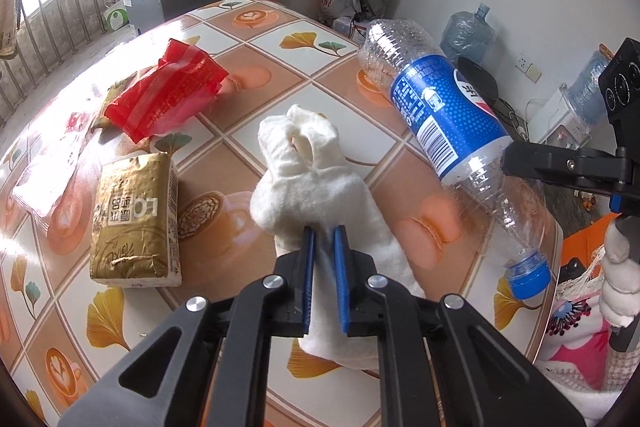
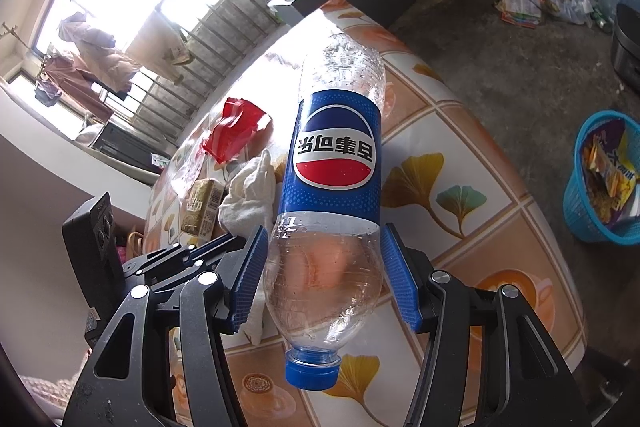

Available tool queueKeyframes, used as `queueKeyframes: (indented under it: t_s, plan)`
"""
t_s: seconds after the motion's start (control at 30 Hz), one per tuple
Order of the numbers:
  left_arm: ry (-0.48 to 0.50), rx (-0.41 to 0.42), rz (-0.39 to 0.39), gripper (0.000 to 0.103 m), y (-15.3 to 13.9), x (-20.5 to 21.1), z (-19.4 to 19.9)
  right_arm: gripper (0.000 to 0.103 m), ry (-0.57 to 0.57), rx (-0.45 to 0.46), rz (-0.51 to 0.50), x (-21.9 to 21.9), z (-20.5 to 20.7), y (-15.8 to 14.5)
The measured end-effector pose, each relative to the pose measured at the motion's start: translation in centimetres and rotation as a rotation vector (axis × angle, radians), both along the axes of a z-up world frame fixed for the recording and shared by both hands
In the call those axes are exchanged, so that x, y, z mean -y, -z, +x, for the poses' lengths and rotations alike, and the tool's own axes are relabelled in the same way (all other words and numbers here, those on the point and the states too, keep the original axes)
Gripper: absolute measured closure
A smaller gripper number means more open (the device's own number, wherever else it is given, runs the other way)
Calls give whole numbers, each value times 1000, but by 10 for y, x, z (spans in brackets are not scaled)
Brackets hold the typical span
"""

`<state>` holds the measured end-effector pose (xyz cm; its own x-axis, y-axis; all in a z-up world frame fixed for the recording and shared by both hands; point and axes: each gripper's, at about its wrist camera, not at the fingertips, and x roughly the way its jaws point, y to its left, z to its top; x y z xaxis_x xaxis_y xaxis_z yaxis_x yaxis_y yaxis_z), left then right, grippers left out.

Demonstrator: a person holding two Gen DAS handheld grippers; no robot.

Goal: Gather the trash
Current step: 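Grasp the white tissue with the left gripper while the right holds the Pepsi bottle, then lift the tissue with the left gripper while the right holds the bottle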

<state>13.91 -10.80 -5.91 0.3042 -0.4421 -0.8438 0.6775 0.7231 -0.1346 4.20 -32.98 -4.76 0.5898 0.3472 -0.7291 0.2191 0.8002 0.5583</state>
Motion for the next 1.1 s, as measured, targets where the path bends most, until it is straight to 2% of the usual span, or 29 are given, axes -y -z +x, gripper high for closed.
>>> queueKeyframes:
  t_s: [0.57,1.1]
  plan:
    - [-14,-30,1,93,4,5,3,46,-5,-11,58,-7,12,9]
    - [-16,-40,-11,93,6,0,10,45,-8,-21,206,-3,11,18]
